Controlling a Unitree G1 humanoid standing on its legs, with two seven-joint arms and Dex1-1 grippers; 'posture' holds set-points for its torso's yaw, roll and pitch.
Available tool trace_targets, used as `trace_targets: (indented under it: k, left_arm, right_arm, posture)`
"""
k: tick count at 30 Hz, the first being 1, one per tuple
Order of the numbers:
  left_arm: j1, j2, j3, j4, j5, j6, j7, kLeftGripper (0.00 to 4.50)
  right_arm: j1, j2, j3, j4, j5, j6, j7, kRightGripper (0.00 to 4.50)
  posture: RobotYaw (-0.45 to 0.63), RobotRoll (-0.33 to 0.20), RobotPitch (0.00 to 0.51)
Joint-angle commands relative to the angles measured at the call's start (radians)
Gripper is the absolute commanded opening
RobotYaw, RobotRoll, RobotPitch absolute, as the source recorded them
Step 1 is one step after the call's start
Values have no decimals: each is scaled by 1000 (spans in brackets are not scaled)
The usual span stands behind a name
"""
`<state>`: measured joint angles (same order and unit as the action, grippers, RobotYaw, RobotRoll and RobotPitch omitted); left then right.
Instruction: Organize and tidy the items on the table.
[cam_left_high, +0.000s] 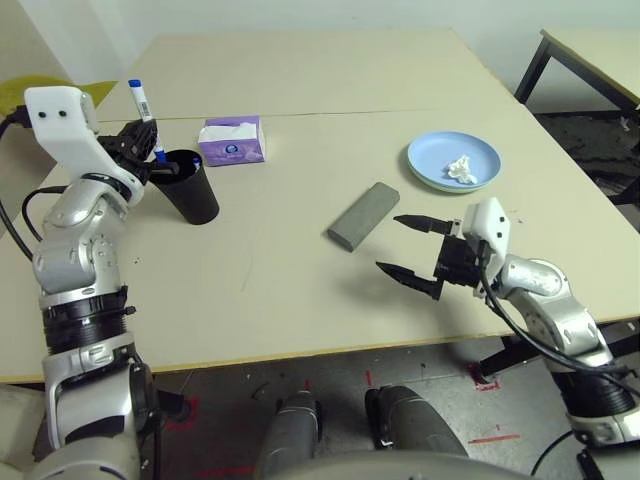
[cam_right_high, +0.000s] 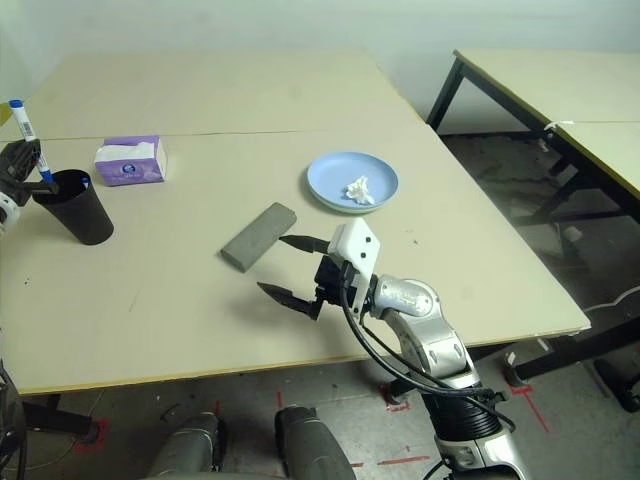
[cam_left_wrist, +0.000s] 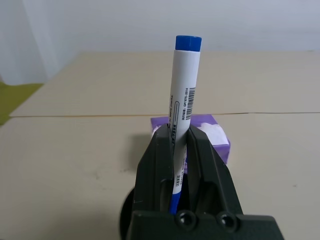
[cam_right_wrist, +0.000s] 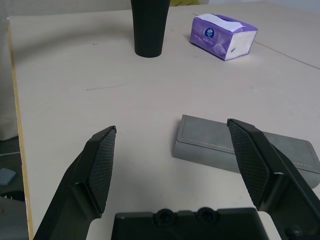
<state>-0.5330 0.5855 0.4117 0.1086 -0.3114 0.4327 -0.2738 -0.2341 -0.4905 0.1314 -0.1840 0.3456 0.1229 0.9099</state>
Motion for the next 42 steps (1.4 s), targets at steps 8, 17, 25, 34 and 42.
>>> trace_targets:
  k: [8, 17, 25, 34, 42]
  left_arm:
    - [15, 2, 12, 7, 0, 3, 16, 2633]
    - [24, 21, 37, -30, -22, -13, 3, 4450]
    - [145, 80, 317, -162, -140, -34, 13, 4450]
    - [622, -24, 258, -314, -142, -119, -180, 4450]
    - [731, -71, 227, -272, -116, -212, -213, 4450]
  right_arm:
    - [-2, -10, -5, -2, -7, 1, 3, 4500]
    - [-19, 13, -47, 14, 2, -10, -44, 4500]
    - [-61, 10, -391, 124, -40, -16, -404, 4500]
    - [110, 25, -455, 392, -224, -220, -595, 4500]
    - [96, 96, -418, 413, -195, -269, -590, 4500]
  posture:
    - [-135, 0, 112]
    - [-121, 0, 112]
    - [-133, 0, 118]
    - [-109, 0, 134]
    - [-79, 0, 163]
